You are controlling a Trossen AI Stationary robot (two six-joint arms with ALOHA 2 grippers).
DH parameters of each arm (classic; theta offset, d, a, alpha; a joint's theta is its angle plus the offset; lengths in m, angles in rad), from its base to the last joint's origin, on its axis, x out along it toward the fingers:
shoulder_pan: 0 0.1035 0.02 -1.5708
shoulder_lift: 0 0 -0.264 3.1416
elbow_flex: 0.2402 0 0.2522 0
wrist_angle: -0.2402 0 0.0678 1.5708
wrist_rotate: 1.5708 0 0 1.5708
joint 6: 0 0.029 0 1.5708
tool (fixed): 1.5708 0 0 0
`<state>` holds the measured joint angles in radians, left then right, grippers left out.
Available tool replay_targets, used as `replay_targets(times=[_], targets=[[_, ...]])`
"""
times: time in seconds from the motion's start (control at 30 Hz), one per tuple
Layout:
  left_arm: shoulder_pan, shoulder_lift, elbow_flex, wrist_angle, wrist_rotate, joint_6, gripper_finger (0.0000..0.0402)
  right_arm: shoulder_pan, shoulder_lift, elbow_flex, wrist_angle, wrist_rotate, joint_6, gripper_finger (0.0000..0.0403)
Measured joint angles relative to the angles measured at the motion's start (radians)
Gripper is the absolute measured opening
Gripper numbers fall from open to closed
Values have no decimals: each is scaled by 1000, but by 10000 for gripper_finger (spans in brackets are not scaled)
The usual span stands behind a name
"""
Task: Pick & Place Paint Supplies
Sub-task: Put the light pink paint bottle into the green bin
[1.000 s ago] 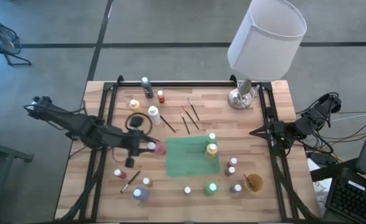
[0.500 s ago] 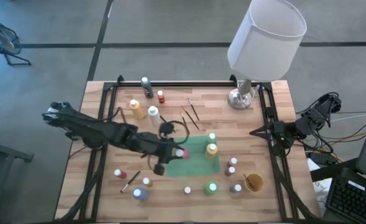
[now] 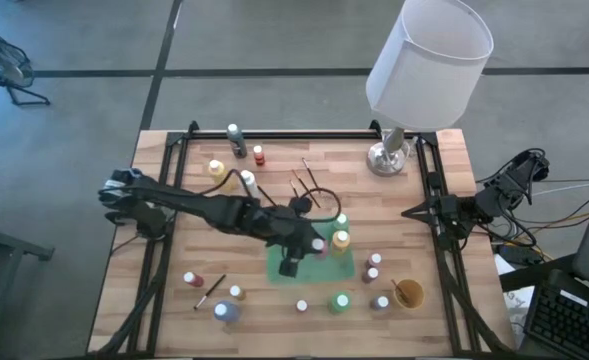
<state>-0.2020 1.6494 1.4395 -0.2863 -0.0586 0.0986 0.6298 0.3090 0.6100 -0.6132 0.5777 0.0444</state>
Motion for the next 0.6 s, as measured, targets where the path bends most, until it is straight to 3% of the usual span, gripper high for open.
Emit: replay_targets(times=[0.27,0.6], targets=[[56,51,-4,74,115,-48,124,0,0,0,0,0,0,8],[58,116,-6,137,158,-49,124,0,0,0,0,0,0,8]])
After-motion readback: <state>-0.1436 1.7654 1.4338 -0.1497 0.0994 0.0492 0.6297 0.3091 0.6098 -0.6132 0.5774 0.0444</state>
